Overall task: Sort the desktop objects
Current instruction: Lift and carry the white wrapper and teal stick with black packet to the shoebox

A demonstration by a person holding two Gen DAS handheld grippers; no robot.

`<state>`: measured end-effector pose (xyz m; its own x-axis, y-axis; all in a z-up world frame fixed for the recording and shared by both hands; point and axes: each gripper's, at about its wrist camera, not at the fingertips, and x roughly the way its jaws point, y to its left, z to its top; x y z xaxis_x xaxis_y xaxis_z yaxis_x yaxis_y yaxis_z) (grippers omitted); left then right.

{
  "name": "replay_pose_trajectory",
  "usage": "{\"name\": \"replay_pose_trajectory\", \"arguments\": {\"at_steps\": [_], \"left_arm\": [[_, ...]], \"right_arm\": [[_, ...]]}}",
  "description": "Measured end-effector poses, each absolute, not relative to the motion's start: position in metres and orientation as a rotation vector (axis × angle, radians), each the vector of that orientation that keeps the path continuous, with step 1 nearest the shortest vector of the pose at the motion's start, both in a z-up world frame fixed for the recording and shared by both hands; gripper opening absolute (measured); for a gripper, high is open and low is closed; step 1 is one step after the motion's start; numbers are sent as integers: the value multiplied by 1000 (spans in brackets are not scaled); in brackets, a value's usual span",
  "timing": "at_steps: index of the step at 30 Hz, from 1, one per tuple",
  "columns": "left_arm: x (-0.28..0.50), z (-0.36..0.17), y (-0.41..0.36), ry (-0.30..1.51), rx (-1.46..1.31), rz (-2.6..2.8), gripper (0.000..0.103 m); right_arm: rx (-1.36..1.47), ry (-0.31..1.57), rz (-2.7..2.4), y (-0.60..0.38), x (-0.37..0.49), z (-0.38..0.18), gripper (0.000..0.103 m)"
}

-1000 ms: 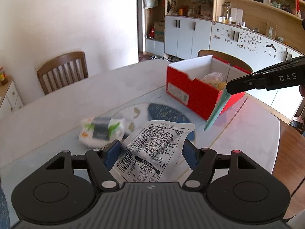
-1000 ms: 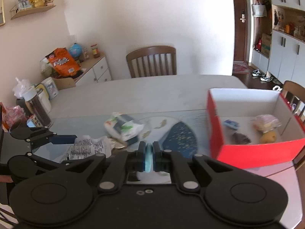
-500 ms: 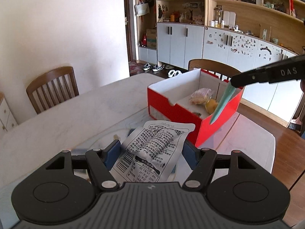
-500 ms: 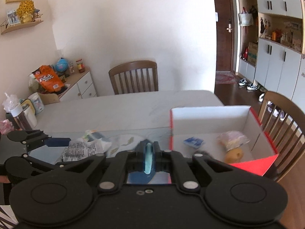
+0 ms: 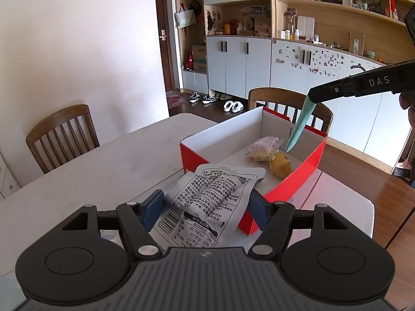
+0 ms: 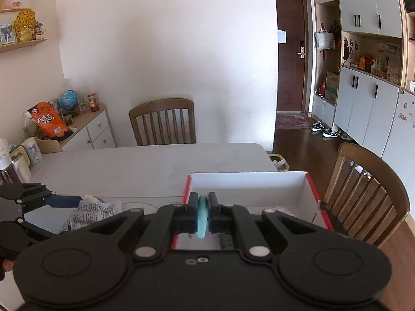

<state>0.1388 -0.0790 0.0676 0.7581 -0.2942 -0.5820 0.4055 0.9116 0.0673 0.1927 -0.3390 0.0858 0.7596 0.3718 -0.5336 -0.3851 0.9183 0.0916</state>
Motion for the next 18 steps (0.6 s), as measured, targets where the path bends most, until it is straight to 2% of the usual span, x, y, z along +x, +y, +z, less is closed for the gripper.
{"name": "replay_pose_trajectory", "arguments": {"at_steps": [18], "left_arm": [[206,55,-152,633,204,-379,69]], "right_arm": [[-83,665,460,-378,245,47,6]]}}
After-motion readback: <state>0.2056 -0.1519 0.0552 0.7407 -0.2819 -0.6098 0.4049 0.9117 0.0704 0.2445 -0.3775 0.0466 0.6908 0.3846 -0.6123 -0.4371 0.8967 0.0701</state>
